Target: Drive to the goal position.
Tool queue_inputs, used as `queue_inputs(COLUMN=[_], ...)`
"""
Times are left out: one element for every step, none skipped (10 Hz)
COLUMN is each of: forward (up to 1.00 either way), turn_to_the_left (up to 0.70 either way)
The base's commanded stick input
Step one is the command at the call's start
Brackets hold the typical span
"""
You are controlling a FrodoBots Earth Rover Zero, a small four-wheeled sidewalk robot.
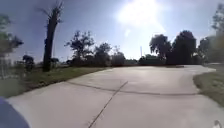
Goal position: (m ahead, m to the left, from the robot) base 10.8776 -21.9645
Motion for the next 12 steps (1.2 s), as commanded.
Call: queue_inputs(forward=[0.70, 0.70, 0.70, 0.70, 0.70, 0.70, 0.70, 0.70, 0.70, 0.70, 0.70, 0.70], turn_to_the_left=[-0.17, -0.35, -0.35, -0.35, -0.35, -0.35, -0.35, -0.35, -0.35, -0.35, -0.34, -0.28])
